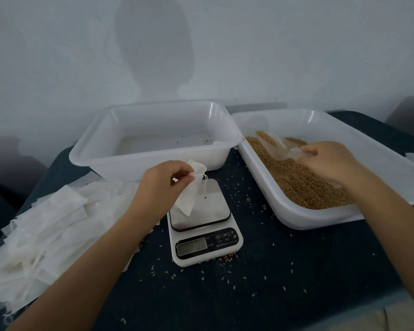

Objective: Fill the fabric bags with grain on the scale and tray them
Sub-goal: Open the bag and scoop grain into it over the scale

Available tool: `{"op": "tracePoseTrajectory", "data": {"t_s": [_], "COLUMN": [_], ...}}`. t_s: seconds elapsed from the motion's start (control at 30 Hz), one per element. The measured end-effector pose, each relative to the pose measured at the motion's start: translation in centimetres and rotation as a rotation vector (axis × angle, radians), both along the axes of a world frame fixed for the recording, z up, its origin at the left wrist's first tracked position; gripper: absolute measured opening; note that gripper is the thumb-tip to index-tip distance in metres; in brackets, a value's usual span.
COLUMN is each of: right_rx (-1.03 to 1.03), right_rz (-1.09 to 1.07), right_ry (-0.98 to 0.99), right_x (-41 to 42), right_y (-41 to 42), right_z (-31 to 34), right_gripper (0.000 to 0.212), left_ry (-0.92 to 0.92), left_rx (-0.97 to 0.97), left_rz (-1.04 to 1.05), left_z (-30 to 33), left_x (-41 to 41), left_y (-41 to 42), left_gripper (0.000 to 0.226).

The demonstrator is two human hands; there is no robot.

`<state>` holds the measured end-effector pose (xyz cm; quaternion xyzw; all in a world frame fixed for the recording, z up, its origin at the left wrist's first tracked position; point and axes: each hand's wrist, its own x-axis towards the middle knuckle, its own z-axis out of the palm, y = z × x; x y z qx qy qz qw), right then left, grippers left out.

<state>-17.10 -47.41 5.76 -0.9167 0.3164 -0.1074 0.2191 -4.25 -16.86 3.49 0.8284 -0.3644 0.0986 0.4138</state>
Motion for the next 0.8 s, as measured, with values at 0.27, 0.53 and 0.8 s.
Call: {"op": "tracePoseTrajectory", "data": {"t_s": [0.27, 0.53, 0.8], "right_rx": [0.080, 0.268, 0.213], "right_rz": [0.252, 0.580, 0.705], "right_ry": [-0.212, -0.040, 0.108], "right_x": [-0.9, -0.5, -0.2], "right_y": [1.1, 4.4, 5.2], "right_z": [3.8, 4.7, 4.6], "right_gripper": [0.042, 0.044, 0.032], "left_ry": [0.135, 0.257, 0.296], "left_rx": [0.035, 0.052, 0.015], "left_rz": [-0.074, -0.051, -0.049], "left_z": [1.1, 0.9, 0.5], "left_x": [1.1, 2.7, 2.7], "left_y": [0.7, 1.5, 2.1], "left_gripper": [0.026, 0.017, 0.024]}}
